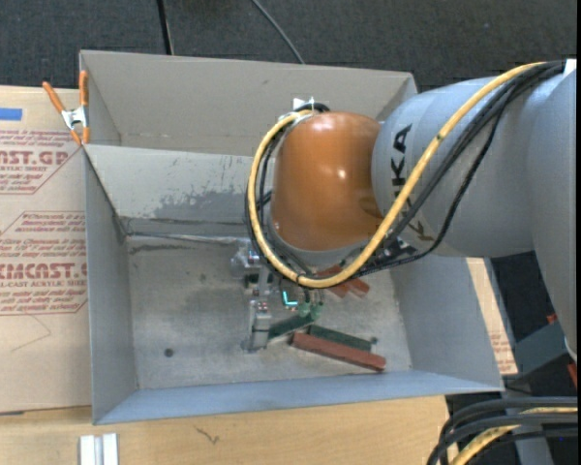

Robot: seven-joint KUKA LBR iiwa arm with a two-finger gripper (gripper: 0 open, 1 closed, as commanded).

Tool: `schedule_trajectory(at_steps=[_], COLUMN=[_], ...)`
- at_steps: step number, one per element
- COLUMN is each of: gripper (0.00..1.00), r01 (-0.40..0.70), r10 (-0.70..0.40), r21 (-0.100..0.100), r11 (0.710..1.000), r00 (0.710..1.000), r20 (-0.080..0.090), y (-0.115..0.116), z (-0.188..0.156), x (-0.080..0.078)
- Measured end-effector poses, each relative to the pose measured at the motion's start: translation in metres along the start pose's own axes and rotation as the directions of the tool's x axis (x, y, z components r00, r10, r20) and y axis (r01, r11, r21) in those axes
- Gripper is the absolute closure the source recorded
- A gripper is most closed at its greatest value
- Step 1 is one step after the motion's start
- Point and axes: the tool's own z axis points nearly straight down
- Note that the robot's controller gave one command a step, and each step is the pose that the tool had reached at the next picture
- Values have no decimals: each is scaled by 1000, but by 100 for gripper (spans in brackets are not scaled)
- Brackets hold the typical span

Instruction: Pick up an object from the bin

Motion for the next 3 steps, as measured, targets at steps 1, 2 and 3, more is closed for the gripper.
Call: schedule_trajectory(at_steps=[1, 2, 3], gripper=[0, 0, 0], r01=[-1, 42, -3], r10=[1, -42, 3], r21=[-1, -1, 1], r11=[1000, 999, 1000], r00=[1000, 999, 1000], r20=[8, 12, 10], y=[-1, -45, -61], z=[-4, 33, 73], x=[-2, -30, -30])
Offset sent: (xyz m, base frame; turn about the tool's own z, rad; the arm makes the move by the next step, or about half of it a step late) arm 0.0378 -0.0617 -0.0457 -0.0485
